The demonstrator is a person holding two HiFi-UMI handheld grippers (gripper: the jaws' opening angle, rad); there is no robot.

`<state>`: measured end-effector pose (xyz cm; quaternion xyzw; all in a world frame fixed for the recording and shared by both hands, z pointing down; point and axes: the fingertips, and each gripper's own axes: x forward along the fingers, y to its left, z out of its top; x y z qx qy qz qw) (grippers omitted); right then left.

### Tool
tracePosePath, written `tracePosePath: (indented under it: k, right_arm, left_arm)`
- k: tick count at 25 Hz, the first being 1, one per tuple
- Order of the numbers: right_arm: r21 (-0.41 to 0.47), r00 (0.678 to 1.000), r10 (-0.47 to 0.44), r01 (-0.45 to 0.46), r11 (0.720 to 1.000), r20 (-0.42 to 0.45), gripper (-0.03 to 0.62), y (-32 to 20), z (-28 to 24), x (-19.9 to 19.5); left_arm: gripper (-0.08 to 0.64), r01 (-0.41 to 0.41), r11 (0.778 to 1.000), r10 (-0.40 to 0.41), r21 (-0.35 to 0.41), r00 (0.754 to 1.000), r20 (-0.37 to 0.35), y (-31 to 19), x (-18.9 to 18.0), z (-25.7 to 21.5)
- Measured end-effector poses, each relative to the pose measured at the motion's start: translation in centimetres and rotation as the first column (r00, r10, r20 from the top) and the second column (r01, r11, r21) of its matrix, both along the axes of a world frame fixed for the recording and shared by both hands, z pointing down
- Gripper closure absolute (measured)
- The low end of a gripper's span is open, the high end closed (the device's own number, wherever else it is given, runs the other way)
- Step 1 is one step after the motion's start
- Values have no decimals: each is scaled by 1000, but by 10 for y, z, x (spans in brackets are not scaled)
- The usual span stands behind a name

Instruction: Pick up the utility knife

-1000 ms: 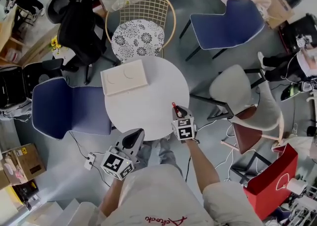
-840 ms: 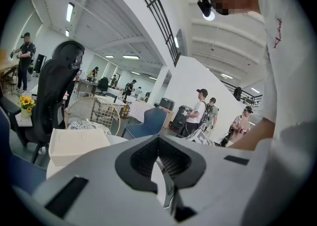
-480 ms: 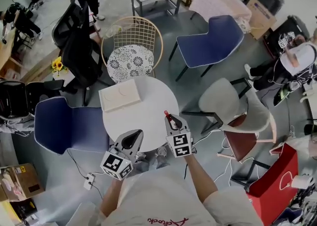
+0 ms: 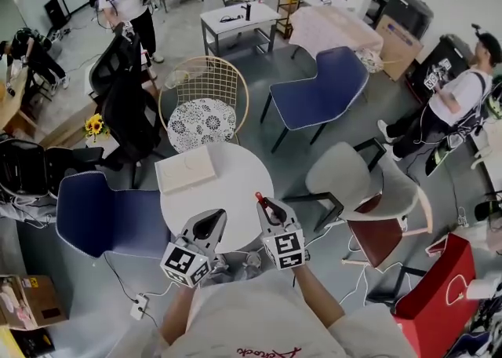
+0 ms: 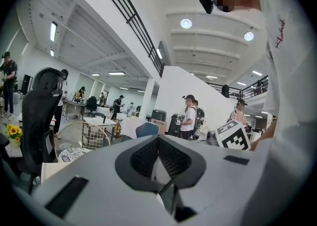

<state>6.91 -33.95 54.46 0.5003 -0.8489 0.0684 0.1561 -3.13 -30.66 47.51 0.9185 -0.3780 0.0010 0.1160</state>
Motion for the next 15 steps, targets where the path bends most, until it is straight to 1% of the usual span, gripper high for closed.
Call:
tracePosePath:
  k: [5,9,15]
  right_arm:
    - [24,999,-7,6,1000,39,526,11,-11,7]
    - [36,997,-27,24,999,71,526,22,-16,14]
    - [41,994,-52,48,998,93,526,38,-16,26]
  left_arm:
    - [547,23,1000,-22,-2,1000,13,6,7,3]
    - [546,43,999,-43,-2,998,36,12,13,7]
    - [546,71,997,-71,-13,996,52,22,22,10]
